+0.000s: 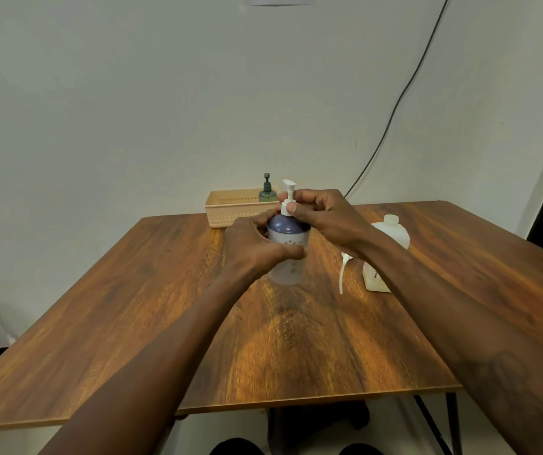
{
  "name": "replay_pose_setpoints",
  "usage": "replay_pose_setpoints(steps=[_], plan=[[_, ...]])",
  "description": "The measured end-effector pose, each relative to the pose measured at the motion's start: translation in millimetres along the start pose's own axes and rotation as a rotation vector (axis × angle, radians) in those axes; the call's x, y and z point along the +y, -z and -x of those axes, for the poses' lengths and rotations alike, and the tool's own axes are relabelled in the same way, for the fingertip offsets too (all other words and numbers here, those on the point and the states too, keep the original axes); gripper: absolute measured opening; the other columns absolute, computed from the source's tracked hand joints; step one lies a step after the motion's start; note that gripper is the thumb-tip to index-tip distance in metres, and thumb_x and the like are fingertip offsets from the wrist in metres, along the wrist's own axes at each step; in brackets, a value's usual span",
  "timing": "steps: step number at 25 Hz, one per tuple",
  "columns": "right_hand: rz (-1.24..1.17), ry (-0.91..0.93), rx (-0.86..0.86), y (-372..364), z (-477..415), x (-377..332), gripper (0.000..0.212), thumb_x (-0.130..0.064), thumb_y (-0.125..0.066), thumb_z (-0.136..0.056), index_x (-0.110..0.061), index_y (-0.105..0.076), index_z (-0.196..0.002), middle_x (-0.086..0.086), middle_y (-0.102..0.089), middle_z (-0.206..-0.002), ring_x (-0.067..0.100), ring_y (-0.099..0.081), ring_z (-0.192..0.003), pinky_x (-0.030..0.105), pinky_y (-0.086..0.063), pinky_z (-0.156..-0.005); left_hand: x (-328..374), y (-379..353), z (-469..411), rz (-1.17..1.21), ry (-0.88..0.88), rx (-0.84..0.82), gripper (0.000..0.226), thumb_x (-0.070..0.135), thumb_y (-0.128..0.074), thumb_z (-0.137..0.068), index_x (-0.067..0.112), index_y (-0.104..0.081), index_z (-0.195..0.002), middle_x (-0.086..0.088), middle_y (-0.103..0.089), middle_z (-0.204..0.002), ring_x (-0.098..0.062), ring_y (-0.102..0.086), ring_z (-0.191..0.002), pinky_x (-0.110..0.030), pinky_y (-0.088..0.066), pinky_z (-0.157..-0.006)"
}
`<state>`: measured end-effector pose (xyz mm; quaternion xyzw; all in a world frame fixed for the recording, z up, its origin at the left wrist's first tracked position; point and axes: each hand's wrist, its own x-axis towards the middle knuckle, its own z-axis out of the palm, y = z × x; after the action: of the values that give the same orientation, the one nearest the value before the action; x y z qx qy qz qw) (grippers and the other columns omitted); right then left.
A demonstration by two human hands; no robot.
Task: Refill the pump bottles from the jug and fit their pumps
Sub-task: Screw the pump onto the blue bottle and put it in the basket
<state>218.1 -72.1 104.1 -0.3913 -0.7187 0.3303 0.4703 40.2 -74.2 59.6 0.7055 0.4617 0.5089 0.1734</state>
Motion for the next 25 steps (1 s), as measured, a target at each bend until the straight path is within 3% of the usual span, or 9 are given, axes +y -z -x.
replay_pose_setpoints(steps=[5,8,10,13,16,20,22,25], plan=[[0.156,0.054,0.199,-8.1,-1.3,-0.1,0.029,-0.018,-0.078,-0.09,-0.007,-0.074,-0.117,-0.003,-0.078,-0.1,0.004,-0.075,-0.089,0.027,-0.062,-0.083,2.1,-8.0,6.3,0.084,0.046,-0.004,0.072,0.051,-0.09,-0.048,0.034,-0.07,-0.114,0.01,-0.075,-0.104,-0.005,-0.071,-0.088,-0.036,-0.065,-0.077],[0.244,0.056,0.259,-14.5,-3.2,-0.1,0.038,-0.023,-0.082,-0.086,-0.007,-0.073,-0.119,0.002,-0.078,-0.106,0.007,-0.075,-0.092,0.032,-0.063,-0.085,1.1,-12.1,7.9,0.098,0.054,0.003,0.073,0.048,-0.091,-0.051,0.029,-0.07,-0.117,0.01,-0.074,-0.107,-0.005,-0.071,-0.09,-0.033,-0.064,-0.078],[0.143,-0.019,0.173,-8.7,-2.8,-2.4,0.044,-0.026,-0.081,-0.088,-0.008,-0.069,-0.126,0.007,-0.077,-0.114,0.013,-0.074,-0.1,0.032,-0.062,-0.089,-3.0,-6.4,3.9,0.084,0.061,-0.026,0.078,0.051,-0.091,-0.049,0.027,-0.071,-0.12,0.01,-0.075,-0.108,-0.006,-0.071,-0.092,-0.033,-0.064,-0.079],[-0.305,-0.189,-0.033,3.7,-4.2,-7.7,0.039,-0.033,-0.064,-0.098,-0.013,-0.061,-0.132,0.007,-0.073,-0.125,0.021,-0.07,-0.115,0.035,-0.058,-0.097,-6.4,9.5,-4.3,0.176,0.108,-0.207,0.077,0.043,-0.097,-0.052,0.024,-0.073,-0.122,0.008,-0.078,-0.108,-0.011,-0.075,-0.096,-0.042,-0.063,-0.086],[-0.395,-0.194,-0.07,3.6,-10.2,-12.3,0.044,-0.038,-0.058,-0.101,-0.01,-0.059,-0.134,0.007,-0.071,-0.129,0.024,-0.07,-0.117,0.04,-0.055,-0.101,-2.9,16.2,-3.5,0.285,0.113,-0.342,0.071,0.031,-0.099,-0.063,0.02,-0.071,-0.127,0.003,-0.078,-0.113,-0.017,-0.074,-0.104,-0.048,-0.06,-0.093],[-0.419,-0.109,0.18,-6.5,-12.4,-13.9,0.041,-0.024,-0.082,-0.085,-0.001,-0.066,-0.115,0.016,-0.077,-0.107,0.031,-0.076,-0.1,0.046,-0.061,-0.09,-3.4,12.4,-5.5,0.309,0.105,-0.32,0.069,0.034,-0.098,-0.065,0.024,-0.07,-0.128,0.005,-0.077,-0.115,-0.016,-0.074,-0.106,-0.049,-0.059,-0.095],[-0.234,-0.029,0.371,-12.7,-14.9,-11.8,0.039,-0.024,-0.092,-0.074,-0.005,-0.068,-0.097,0.015,-0.077,-0.094,0.032,-0.077,-0.088,0.047,-0.064,-0.079,-5.2,12.1,-7.3,0.239,0.099,-0.29,0.073,0.042,-0.097,-0.062,0.028,-0.07,-0.128,0.01,-0.077,-0.113,-0.012,-0.073,-0.105,-0.046,-0.06,-0.095],[0.102,0.07,0.553,-29.0,-20.6,-11.3,0.039,-0.032,-0.095,-0.068,-0.013,-0.068,-0.088,0.0,-0.075,-0.085,0.014,-0.074,-0.077,0.034,-0.064,-0.07,-7.0,10.0,-9.1,0.149,0.045,-0.234,0.07,0.047,-0.094,-0.064,0.03,-0.071,-0.128,0.012,-0.076,-0.112,-0.008,-0.072,-0.102,-0.042,-0.061,-0.092]])
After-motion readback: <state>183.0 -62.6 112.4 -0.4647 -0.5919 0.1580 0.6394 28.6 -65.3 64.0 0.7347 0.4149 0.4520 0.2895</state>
